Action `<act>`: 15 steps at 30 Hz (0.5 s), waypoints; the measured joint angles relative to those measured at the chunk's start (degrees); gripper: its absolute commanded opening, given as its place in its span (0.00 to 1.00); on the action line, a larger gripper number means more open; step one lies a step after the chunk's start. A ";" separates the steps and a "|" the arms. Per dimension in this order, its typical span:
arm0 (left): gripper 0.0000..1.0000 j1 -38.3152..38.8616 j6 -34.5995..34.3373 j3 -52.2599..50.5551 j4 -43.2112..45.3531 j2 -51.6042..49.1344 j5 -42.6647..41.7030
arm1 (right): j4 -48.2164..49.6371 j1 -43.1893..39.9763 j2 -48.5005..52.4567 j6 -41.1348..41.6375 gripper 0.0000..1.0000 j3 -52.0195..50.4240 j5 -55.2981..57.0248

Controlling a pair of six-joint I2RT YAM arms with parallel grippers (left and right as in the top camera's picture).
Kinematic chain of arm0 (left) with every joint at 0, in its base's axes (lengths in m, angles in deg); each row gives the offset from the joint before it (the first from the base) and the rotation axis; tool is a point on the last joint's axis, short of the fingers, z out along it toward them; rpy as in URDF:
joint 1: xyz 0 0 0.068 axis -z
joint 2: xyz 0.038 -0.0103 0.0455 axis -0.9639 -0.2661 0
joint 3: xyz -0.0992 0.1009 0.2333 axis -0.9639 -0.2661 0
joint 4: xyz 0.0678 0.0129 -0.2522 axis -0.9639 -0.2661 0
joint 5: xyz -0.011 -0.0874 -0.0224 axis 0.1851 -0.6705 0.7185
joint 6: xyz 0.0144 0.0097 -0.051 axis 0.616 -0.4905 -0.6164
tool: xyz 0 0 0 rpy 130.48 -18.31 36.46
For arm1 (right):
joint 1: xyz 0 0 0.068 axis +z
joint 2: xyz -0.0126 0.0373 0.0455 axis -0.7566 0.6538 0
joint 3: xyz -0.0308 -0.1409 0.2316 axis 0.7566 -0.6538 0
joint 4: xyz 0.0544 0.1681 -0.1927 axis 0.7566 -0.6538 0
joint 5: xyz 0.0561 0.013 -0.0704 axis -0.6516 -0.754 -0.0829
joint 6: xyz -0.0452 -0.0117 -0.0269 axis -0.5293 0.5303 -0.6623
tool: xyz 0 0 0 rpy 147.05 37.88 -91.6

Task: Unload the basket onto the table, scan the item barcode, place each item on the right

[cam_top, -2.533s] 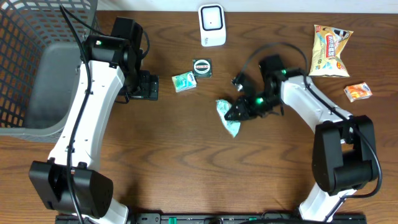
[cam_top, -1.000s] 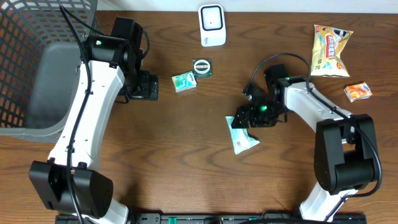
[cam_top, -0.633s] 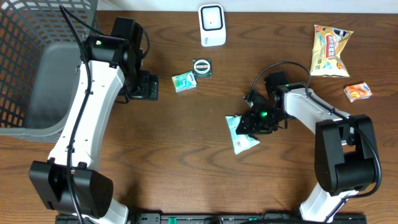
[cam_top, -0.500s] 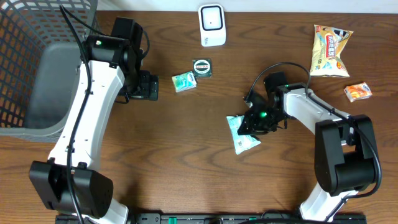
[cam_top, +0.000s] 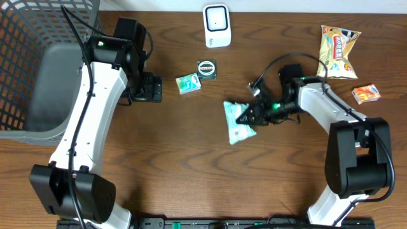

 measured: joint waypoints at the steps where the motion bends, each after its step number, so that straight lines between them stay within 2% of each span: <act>1: 0.98 0.00 0.00 0.00 0.00 0.00 0.00 | -0.04 -0.13 0.00 -0.50 0.01 0.44 -2.05; 8: 0.98 0.00 0.00 0.00 0.02 0.00 0.00 | -0.24 -0.48 0.02 -1.88 0.01 5.60 -13.38; 15: 0.98 0.00 0.00 0.00 0.00 0.00 0.00 | 1.14 -0.48 -1.55 -0.09 0.01 10.88 -12.15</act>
